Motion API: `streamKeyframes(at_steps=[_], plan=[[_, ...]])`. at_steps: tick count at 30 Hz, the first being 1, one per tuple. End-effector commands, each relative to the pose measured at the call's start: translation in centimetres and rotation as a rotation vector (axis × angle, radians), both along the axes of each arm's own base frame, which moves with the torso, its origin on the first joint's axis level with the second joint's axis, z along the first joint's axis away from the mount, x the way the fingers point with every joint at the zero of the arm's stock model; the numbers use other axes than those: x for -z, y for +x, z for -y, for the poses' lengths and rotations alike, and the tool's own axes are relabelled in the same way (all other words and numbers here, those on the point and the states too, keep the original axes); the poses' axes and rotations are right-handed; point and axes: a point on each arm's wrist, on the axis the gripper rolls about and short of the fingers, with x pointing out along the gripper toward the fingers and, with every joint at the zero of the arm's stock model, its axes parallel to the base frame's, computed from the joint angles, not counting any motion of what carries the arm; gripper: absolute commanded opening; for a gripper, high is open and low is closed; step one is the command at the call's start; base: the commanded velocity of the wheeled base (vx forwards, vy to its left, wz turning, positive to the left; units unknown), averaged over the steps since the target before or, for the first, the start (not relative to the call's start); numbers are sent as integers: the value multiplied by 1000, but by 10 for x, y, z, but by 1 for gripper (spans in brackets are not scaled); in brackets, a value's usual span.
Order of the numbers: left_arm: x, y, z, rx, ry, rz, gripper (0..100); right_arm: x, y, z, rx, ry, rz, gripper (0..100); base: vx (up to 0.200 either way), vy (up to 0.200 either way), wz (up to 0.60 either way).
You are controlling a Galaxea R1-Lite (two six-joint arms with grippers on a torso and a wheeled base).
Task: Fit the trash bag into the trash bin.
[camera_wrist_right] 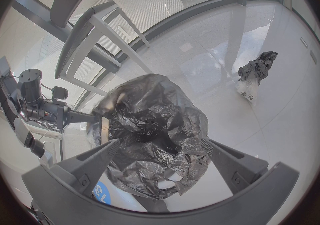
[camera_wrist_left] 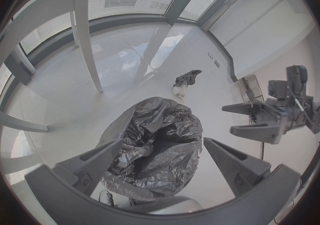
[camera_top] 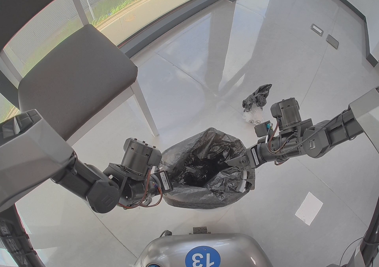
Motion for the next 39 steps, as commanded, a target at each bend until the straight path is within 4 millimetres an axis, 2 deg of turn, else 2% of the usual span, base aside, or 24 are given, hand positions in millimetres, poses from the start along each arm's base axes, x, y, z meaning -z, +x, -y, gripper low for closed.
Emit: streamKeyframes(at_steps=[1, 5, 6, 18, 26, 28, 32, 36, 39], plan=[[11, -4, -4, -1, 13, -13, 0, -4, -2, -5, -14, 5, 12, 100, 0, 0, 0], [11, -4, -5, 2, -4, 5, 0, -5, -2, -8, -20, 6, 15, 100, 0, 0, 0], [11, -4, -5, 1, -6, 6, 100, -5, -2, -8, -20, 7, 16, 100, 0, 0, 0], [10, -2, -4, -3, -18, 31, 100, -6, -2, -8, -17, 11, 18, 100, 0, 0, 0], [2, 14, -12, -18, -2, 83, 100, -10, -2, -8, -12, 14, 33, 100, 0, 0, 0], [-10, 15, -15, -21, 23, 133, 100, -18, -4, -7, -11, 21, 53, 100, 0, 0, 0], [-47, 7, -13, 31, 25, 252, 100, -31, -7, -5, -11, 33, 92, 100, 0, 0, 0], [-73, -1, 12, 142, 0, 335, 100, -37, -8, -5, -13, 44, 119, 100, 0, 0, 0], [-78, -4, 28, 215, -27, 341, 100, -40, -10, -5, -13, 47, 126, 100, 0, 0, 0]])
